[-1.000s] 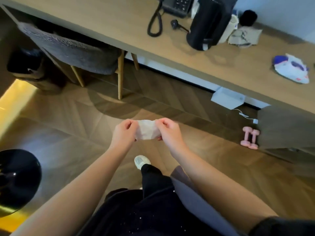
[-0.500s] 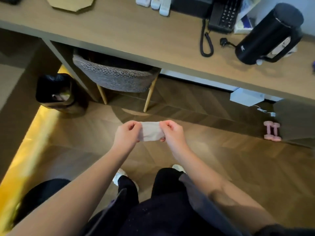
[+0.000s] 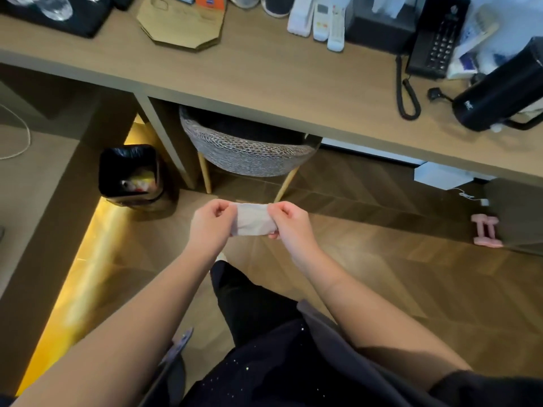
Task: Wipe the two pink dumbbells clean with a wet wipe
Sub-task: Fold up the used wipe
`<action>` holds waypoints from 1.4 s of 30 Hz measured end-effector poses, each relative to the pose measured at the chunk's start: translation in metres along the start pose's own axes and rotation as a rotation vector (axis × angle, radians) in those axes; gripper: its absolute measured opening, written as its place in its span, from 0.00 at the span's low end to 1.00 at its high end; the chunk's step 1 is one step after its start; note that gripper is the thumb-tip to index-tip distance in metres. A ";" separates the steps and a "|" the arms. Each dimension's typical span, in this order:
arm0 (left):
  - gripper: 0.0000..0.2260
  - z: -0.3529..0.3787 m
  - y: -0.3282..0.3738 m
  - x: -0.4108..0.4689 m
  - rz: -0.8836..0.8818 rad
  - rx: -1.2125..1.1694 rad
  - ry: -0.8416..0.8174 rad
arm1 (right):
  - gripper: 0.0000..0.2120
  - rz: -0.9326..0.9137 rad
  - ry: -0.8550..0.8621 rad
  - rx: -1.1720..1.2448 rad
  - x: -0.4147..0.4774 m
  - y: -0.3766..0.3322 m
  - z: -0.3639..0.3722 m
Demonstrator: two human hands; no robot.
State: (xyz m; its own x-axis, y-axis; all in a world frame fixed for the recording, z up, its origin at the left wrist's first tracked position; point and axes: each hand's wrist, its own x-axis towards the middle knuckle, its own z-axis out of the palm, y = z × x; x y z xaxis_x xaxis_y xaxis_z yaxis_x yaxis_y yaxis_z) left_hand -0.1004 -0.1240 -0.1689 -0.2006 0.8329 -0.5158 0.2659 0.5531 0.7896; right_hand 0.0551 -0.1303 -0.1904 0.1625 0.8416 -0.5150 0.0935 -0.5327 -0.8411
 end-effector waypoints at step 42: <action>0.09 -0.341 -0.158 0.491 -0.155 0.651 -0.358 | 0.05 0.443 0.135 -0.214 0.265 0.048 0.556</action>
State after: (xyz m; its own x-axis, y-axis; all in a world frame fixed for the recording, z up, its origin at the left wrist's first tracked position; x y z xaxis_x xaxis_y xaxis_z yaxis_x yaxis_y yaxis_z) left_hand -0.5628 0.1906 -0.4335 0.0078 0.6395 -0.7688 0.7849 0.4725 0.4009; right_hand -0.4430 0.1163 -0.4593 0.3559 0.5196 -0.7768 0.1840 -0.8539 -0.4869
